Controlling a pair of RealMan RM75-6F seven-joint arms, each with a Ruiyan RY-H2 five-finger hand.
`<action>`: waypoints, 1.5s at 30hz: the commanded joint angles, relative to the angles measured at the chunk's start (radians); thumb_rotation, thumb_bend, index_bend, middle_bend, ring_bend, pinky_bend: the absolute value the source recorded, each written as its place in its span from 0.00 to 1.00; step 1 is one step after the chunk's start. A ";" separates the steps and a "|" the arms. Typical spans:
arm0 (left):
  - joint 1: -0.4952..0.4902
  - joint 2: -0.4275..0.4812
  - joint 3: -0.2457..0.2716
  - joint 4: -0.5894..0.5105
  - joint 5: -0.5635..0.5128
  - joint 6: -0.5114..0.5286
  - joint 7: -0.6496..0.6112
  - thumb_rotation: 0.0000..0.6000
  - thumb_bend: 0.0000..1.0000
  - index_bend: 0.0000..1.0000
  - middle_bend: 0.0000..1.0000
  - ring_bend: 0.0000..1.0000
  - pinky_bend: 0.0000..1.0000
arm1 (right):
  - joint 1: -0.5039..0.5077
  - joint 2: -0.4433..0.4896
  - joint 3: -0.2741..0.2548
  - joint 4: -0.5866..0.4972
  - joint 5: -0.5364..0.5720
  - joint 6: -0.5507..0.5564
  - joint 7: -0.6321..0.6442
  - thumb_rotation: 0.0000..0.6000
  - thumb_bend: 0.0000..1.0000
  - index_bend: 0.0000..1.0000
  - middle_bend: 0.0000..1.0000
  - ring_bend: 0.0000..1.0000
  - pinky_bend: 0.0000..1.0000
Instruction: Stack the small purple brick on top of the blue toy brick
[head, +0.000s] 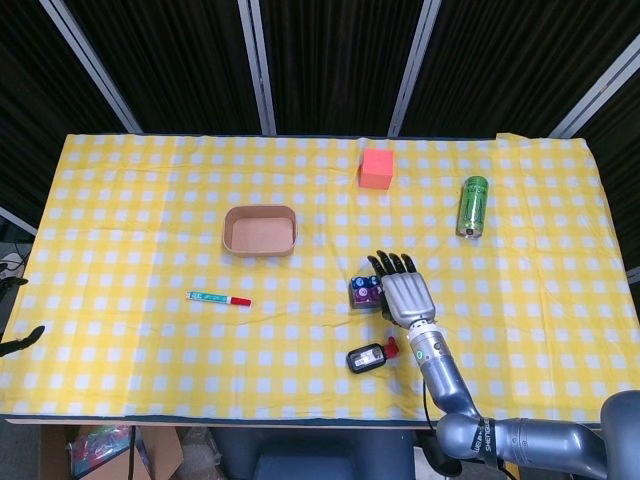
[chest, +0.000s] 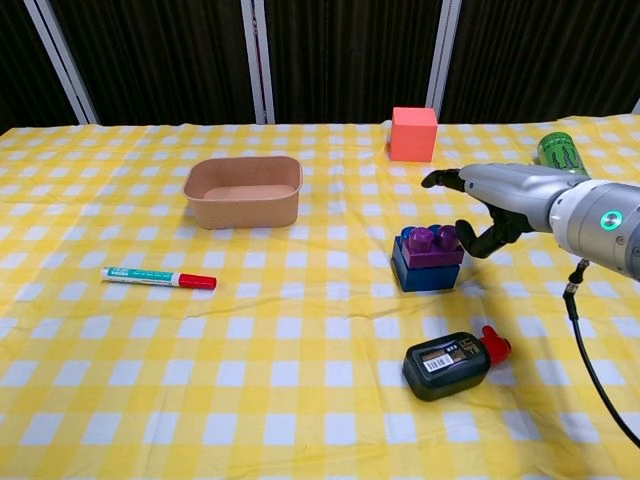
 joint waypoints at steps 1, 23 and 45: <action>0.000 0.001 0.000 0.000 0.000 0.000 -0.002 1.00 0.21 0.27 0.09 0.00 0.05 | -0.005 0.014 -0.005 -0.019 -0.013 0.013 0.000 1.00 0.78 0.06 0.00 0.00 0.00; -0.001 0.002 0.000 -0.002 0.002 -0.003 -0.013 1.00 0.21 0.27 0.09 0.00 0.05 | -0.141 0.125 -0.119 -0.163 -0.227 0.134 0.068 1.00 0.78 0.29 0.00 0.00 0.00; -0.004 0.002 0.002 0.002 0.005 -0.008 -0.019 1.00 0.21 0.27 0.09 0.00 0.05 | -0.108 0.016 -0.086 -0.098 -0.198 0.091 0.004 1.00 0.78 0.30 0.00 0.00 0.00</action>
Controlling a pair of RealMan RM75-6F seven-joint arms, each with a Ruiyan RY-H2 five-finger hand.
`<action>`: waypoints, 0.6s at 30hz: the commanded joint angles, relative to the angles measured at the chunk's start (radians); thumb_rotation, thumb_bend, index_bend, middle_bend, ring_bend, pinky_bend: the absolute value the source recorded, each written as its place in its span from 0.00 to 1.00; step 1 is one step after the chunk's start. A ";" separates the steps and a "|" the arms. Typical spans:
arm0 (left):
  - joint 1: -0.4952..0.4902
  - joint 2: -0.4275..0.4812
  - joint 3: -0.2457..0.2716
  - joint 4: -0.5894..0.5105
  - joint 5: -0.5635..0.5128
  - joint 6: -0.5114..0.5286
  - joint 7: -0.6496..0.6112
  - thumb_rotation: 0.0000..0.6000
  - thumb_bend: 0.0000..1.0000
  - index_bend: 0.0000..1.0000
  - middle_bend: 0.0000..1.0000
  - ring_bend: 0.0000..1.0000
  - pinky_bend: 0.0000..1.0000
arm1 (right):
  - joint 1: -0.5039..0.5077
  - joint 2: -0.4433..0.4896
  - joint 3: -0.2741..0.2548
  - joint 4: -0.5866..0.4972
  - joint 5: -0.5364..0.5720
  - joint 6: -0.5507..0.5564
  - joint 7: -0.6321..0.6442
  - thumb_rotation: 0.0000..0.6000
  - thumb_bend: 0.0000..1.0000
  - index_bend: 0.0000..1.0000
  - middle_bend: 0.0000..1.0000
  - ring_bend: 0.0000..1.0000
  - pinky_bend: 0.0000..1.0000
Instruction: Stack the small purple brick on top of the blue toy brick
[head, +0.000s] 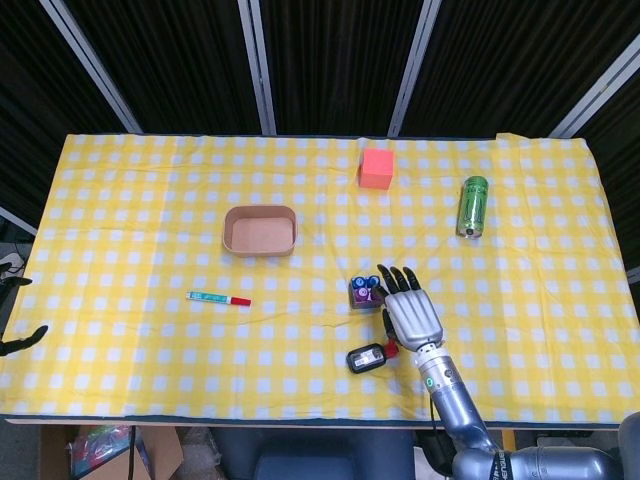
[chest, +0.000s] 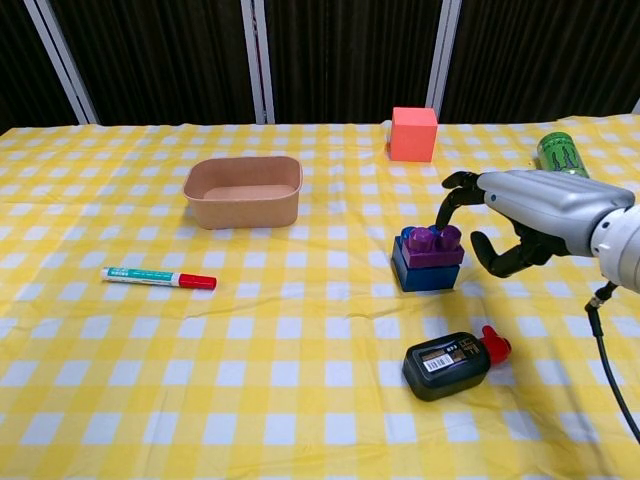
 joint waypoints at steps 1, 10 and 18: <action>0.001 0.001 0.000 0.001 0.000 0.002 -0.002 1.00 0.21 0.27 0.09 0.00 0.05 | 0.000 -0.008 0.001 0.011 0.004 -0.006 0.003 1.00 0.78 0.30 0.00 0.00 0.00; 0.001 -0.001 -0.001 0.000 -0.003 0.002 0.005 1.00 0.21 0.27 0.09 0.00 0.05 | -0.003 -0.029 -0.006 0.058 -0.001 -0.035 0.029 1.00 0.78 0.30 0.00 0.00 0.00; 0.001 -0.001 -0.001 -0.002 -0.004 0.004 0.009 1.00 0.21 0.27 0.09 0.00 0.05 | -0.013 -0.034 -0.012 0.077 -0.018 -0.044 0.053 1.00 0.78 0.30 0.00 0.00 0.00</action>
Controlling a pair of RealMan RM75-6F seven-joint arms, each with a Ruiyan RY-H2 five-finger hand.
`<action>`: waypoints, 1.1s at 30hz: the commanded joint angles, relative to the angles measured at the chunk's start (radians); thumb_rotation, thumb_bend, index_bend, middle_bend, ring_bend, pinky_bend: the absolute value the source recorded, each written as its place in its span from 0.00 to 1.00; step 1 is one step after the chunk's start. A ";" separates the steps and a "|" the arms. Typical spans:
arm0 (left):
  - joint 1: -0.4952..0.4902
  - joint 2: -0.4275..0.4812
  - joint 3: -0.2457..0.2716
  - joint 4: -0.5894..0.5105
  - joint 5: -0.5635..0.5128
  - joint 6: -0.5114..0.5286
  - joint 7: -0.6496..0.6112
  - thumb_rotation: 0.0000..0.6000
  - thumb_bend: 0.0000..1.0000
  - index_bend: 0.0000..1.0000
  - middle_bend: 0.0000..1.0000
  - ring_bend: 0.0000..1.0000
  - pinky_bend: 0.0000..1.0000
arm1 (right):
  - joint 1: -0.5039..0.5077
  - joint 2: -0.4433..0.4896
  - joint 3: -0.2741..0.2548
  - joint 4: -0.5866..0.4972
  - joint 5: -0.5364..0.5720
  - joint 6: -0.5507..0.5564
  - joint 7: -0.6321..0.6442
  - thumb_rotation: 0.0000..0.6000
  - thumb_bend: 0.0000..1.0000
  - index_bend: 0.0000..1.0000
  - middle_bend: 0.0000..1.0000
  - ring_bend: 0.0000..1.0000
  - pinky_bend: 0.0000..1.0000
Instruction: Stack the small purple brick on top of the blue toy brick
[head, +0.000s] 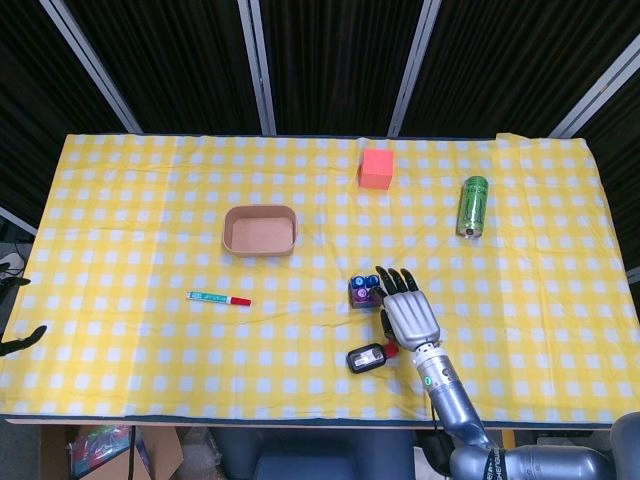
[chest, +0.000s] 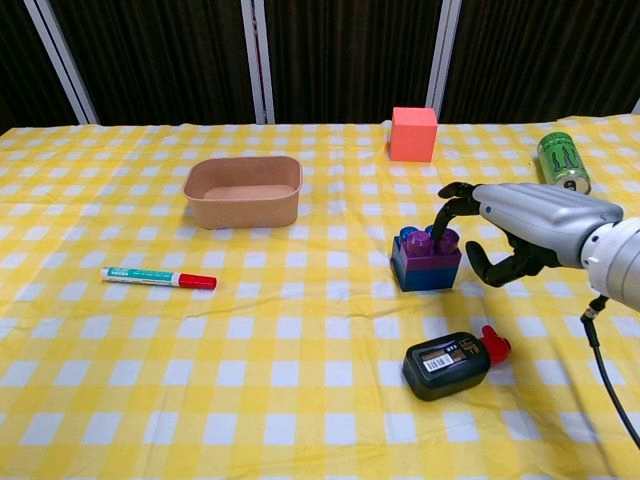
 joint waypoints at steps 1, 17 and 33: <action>0.000 0.000 0.001 -0.001 0.001 0.001 0.002 1.00 0.21 0.27 0.09 0.00 0.05 | -0.001 -0.003 -0.001 0.006 -0.004 -0.005 0.003 1.00 0.78 0.30 0.00 0.00 0.00; -0.002 -0.002 0.002 -0.004 0.002 0.000 0.011 1.00 0.21 0.27 0.09 0.00 0.05 | -0.037 0.126 0.017 -0.182 -0.084 0.092 -0.030 1.00 0.78 0.31 0.00 0.00 0.00; -0.005 -0.009 0.019 -0.022 0.043 0.016 0.043 1.00 0.21 0.27 0.09 0.00 0.05 | -0.234 0.399 -0.087 -0.209 -0.286 0.211 0.254 1.00 0.32 0.01 0.00 0.00 0.00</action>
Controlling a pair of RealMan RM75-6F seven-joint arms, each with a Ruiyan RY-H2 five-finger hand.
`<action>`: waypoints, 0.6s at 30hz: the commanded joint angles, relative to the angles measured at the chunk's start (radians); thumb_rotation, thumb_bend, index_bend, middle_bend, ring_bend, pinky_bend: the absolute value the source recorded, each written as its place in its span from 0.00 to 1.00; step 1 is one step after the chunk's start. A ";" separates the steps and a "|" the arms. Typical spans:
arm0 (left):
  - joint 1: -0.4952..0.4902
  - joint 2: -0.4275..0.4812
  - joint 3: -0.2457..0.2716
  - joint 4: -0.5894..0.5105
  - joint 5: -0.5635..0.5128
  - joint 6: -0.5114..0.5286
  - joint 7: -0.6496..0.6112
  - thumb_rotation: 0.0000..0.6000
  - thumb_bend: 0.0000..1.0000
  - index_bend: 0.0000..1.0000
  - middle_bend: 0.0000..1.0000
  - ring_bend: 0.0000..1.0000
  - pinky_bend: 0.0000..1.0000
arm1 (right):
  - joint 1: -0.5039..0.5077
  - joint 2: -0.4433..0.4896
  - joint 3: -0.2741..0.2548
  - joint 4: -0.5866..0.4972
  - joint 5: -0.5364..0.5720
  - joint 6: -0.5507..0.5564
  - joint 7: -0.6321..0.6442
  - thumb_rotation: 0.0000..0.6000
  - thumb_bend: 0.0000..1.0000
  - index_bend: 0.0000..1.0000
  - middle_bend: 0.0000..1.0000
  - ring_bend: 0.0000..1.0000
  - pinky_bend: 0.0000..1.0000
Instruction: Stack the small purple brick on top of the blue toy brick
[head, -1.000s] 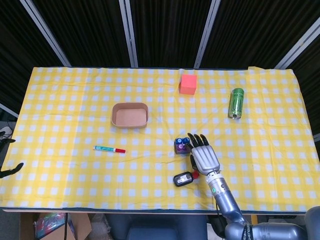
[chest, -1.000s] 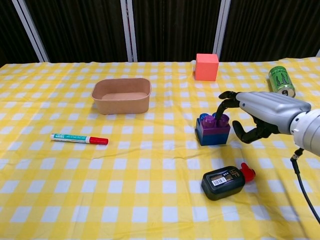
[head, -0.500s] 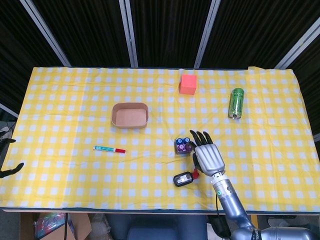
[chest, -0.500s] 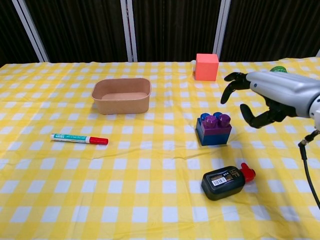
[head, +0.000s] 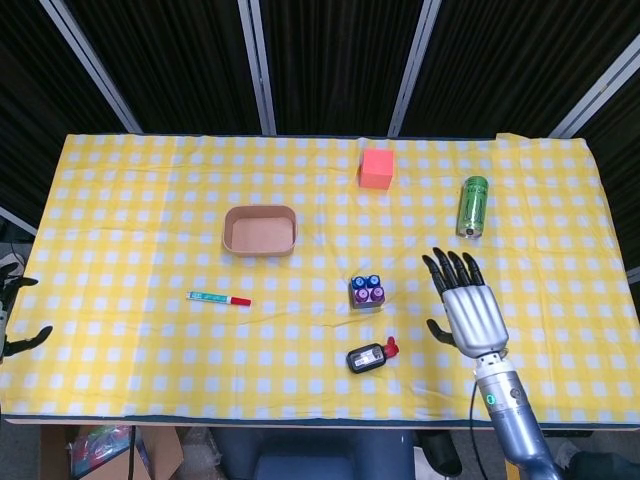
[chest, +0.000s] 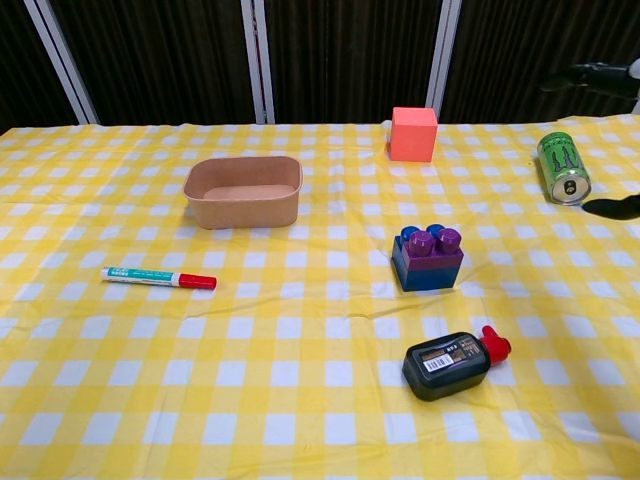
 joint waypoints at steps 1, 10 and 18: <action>0.002 -0.002 0.013 -0.016 0.030 0.014 0.011 1.00 0.21 0.27 0.09 0.00 0.05 | -0.100 0.070 -0.067 0.146 -0.094 -0.004 0.290 1.00 0.32 0.01 0.00 0.00 0.00; 0.002 -0.022 0.047 -0.038 0.097 0.031 0.043 1.00 0.21 0.27 0.09 0.00 0.05 | -0.207 0.029 -0.116 0.543 -0.230 0.010 0.675 1.00 0.32 0.04 0.00 0.00 0.00; 0.006 -0.033 0.059 -0.021 0.134 0.050 0.027 1.00 0.21 0.27 0.09 0.00 0.05 | -0.276 -0.016 -0.095 0.730 -0.280 0.115 0.724 1.00 0.32 0.10 0.00 0.00 0.00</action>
